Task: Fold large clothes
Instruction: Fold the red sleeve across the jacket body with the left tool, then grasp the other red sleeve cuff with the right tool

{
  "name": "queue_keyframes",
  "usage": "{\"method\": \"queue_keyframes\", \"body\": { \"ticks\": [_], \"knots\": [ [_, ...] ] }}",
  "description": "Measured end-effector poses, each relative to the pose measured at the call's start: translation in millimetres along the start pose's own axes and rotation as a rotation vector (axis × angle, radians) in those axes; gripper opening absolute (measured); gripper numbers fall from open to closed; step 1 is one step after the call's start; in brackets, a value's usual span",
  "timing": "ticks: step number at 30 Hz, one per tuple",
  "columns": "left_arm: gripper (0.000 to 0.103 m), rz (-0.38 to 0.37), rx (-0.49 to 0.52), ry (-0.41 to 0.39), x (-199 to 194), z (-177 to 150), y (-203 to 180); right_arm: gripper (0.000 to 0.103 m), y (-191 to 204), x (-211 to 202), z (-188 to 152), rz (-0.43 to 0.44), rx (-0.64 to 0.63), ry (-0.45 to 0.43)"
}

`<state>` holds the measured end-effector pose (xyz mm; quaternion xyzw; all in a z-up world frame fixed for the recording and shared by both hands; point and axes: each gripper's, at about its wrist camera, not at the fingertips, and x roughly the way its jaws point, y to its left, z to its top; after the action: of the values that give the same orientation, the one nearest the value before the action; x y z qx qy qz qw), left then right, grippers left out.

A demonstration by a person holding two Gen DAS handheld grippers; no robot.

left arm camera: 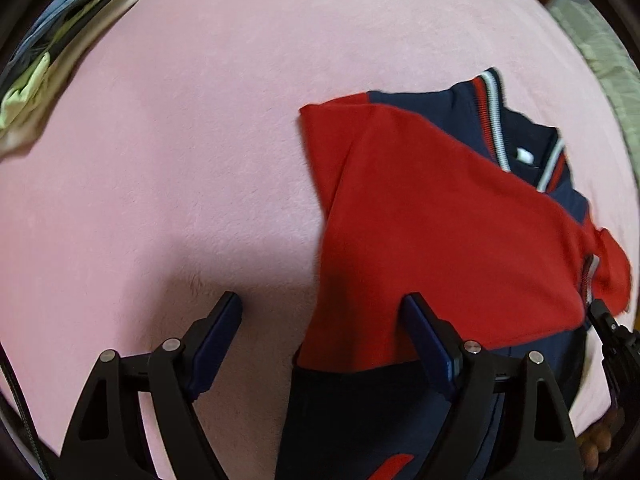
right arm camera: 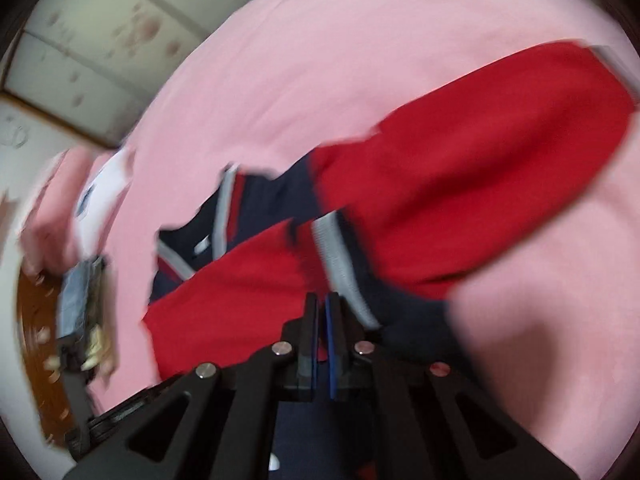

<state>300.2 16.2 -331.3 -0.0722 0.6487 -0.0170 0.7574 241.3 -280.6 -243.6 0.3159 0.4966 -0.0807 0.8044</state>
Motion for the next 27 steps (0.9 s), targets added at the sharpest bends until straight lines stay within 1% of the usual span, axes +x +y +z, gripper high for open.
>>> {"method": "queue_keyframes", "body": {
  "ticks": [1,2,3,4,5,6,7,8,9,10,12,13,14,18,21,22,24,26,27],
  "knots": [
    [0.082,-0.018,0.013,-0.002,-0.7,-2.5,-0.5,0.005,-4.0,-7.4,-0.5,-0.061,-0.005,-0.030],
    [0.082,-0.033,0.028,-0.002,-6.3,-7.9,3.7,0.010,-9.9,-13.8,-2.1,-0.101,-0.001,-0.049],
    [0.082,-0.043,0.039,-0.001,-8.6,-10.8,2.3,0.012,-18.6,-19.4,-2.6,-0.131,0.012,-0.069],
    [0.082,-0.046,0.046,-0.003,-12.3,-13.9,1.4,0.019,-28.1,-26.4,-4.9,-0.139,0.041,-0.084],
    [0.082,-0.046,0.047,-0.009,-19.0,-21.5,6.6,0.028,-35.8,-31.5,-6.5,-0.132,0.070,-0.090],
    [0.082,-0.042,0.045,-0.011,-21.1,-25.6,2.2,0.033,-44.6,-35.4,-8.7,-0.119,0.101,-0.093],
    [0.082,-0.040,0.042,-0.010,-22.3,-30.3,-2.2,0.042,-55.5,-39.1,-11.8,-0.107,0.137,-0.095],
    [0.082,-0.040,0.037,-0.002,-20.8,-33.8,-14.5,0.047,-67.5,-44.9,-12.1,-0.104,0.159,-0.098],
    [0.084,-0.036,0.034,0.004,-20.9,-37.3,-21.4,0.048,-87.1,-55.2,-11.3,-0.100,0.183,-0.105],
    [0.086,-0.021,0.034,0.005,-13.5,-27.3,-23.4,0.050,-98.6,-59.5,-13.7,-0.091,0.221,-0.114],
    [0.089,0.025,0.051,-0.003,-16.6,-33.4,-44.6,0.055,-108.4,-58.1,-13.4,-0.071,0.277,-0.115],
    [0.089,0.039,0.063,0.001,-22.3,-40.2,-59.3,0.060,-115.9,-59.4,-12.9,-0.056,0.307,-0.112],
    [0.089,0.049,0.080,0.011,-26.3,-43.4,-73.5,0.061,-123.5,-60.6,-11.7,-0.039,0.333,-0.108],
    [0.089,0.052,0.127,0.023,-32.1,-53.8,-130.6,0.062,-143.6,-65.0,2.4,0.001,0.387,-0.098],
    [0.090,0.042,0.156,0.047,-32.0,-66.1,-170.6,0.064,-162.4,-65.2,18.8,0.007,0.406,-0.095],
    [0.090,0.044,0.159,0.050,-31.1,-69.0,-183.4,0.064,-175.2,-67.1,27.9,0.000,0.417,-0.089],
    [0.090,0.043,0.156,0.056,-22.2,-77.3,-231.7,0.064,-191.0,-67.3,41.1,-0.003,0.442,-0.086],
    [0.090,0.023,0.132,0.076,-17.0,-80.5,-261.8,0.064,-211.0,-70.2,58.3,-0.020,0.460,-0.085],
    [0.090,0.011,0.122,0.087,-14.7,-72.6,-281.1,0.064,-221.8,-71.4,67.7,-0.014,0.464,-0.086]
  ]
}}
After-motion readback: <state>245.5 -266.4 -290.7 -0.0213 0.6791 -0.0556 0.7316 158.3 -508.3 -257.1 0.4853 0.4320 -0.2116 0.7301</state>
